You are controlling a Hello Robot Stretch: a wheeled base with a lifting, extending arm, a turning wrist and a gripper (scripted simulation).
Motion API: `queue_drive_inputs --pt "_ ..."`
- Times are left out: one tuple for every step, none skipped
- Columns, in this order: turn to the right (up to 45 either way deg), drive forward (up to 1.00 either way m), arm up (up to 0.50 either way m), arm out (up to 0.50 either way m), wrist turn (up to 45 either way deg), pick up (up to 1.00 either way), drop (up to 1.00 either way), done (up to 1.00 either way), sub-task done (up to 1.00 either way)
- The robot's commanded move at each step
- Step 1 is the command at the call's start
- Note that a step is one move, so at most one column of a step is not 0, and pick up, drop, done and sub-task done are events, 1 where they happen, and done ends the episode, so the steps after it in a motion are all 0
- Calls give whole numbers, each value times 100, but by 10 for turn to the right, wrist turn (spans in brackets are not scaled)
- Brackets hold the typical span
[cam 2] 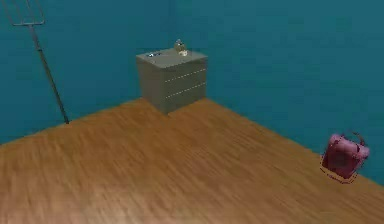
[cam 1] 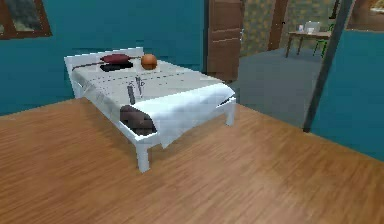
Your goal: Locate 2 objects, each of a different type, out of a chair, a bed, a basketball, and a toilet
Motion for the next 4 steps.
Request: queue_drive_inputs --pt "-150 0 0 0 0 0 0 0 0" --pt "0 70 0 0 0 0 0 0 0" --pt "-360 0 0 0 0 0 0 0 0" --pt "0 5 0 0 0 0 0 0 0"
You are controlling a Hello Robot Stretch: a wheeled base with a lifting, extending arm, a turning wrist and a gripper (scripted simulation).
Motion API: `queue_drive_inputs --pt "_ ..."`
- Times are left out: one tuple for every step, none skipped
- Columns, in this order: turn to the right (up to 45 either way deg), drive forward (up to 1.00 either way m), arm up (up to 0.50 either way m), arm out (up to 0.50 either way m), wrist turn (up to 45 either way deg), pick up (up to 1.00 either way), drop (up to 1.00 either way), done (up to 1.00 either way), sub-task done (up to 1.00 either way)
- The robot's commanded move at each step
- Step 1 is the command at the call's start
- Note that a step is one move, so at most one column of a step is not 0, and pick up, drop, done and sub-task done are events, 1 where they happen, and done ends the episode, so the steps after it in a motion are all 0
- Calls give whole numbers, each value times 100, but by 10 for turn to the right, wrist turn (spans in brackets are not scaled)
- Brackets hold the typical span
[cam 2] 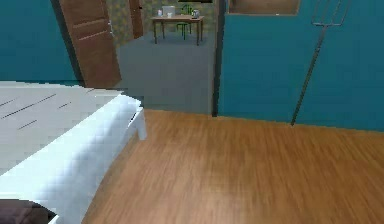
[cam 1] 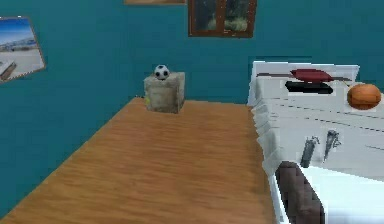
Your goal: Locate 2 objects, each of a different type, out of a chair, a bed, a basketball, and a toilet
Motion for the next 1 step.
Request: queue_drive_inputs --pt "360 0 0 0 0 0 0 0 0"
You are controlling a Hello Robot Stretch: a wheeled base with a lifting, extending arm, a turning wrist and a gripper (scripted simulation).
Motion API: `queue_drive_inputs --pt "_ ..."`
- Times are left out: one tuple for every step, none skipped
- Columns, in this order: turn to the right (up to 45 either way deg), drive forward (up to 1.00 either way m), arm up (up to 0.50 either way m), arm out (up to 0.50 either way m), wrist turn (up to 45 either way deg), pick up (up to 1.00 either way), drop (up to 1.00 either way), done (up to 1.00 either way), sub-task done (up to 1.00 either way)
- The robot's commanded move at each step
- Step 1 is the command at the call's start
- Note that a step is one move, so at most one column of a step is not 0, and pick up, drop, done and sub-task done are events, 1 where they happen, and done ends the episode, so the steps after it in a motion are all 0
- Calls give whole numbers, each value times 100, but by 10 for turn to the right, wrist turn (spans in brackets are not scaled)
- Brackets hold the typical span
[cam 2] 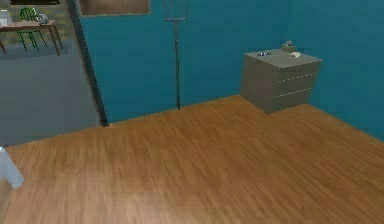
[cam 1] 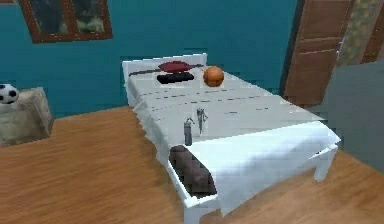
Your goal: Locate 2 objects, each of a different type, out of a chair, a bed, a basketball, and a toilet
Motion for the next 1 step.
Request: queue_drive_inputs --pt "0 0 0 0 0 0 0 100 0"
